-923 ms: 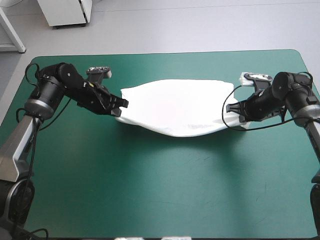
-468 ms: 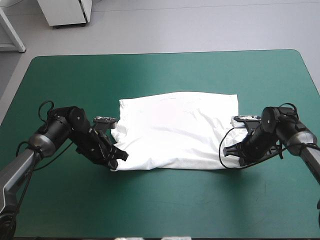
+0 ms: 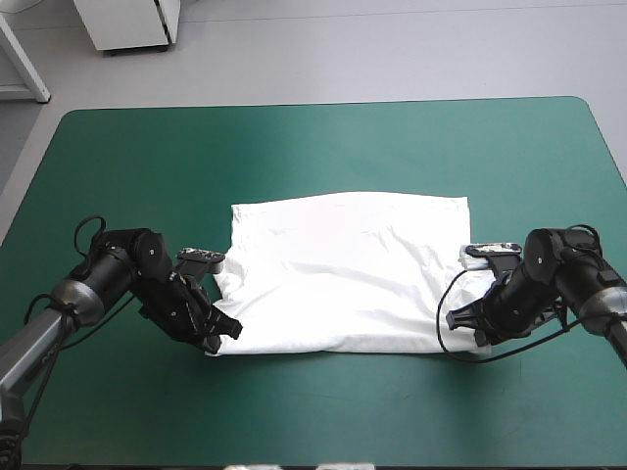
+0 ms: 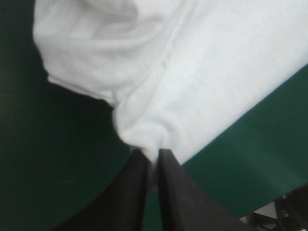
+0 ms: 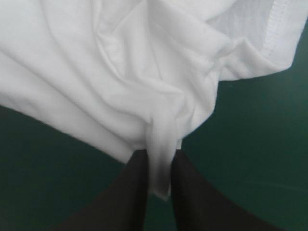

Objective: Fold the cloth

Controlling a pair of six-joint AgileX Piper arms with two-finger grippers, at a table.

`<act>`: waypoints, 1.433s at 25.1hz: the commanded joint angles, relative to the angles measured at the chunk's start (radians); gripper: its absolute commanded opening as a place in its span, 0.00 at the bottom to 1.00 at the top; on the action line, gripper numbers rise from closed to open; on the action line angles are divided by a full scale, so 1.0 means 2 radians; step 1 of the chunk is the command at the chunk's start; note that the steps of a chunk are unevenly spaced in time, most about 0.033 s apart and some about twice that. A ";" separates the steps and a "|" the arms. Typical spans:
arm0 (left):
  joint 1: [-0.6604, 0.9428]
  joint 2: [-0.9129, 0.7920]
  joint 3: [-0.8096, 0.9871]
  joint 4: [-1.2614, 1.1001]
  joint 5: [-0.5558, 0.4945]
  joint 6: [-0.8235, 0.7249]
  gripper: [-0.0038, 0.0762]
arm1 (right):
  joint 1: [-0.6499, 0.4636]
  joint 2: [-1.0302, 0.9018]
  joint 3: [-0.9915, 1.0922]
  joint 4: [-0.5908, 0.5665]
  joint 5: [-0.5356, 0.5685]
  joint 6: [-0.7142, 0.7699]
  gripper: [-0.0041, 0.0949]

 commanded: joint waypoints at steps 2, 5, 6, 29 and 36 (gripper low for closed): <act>-0.003 -0.033 -0.011 0.012 0.043 -0.014 0.34 | 0.001 -0.044 -0.011 0.000 0.014 -0.004 0.60; -0.003 -0.066 -0.012 0.007 0.043 -0.021 0.49 | 0.001 -0.073 -0.011 -0.006 0.024 0.007 0.75; -0.003 -0.091 -0.024 0.016 0.041 -0.029 0.54 | 0.001 -0.098 -0.011 -0.016 0.022 0.008 0.75; 0.026 0.152 -0.169 0.120 -0.163 -0.077 0.54 | 0.026 -0.139 -0.090 -0.076 0.005 0.033 0.74; 0.026 0.189 -0.169 0.095 -0.162 -0.059 0.54 | 0.031 -0.139 -0.090 -0.086 0.007 0.045 0.74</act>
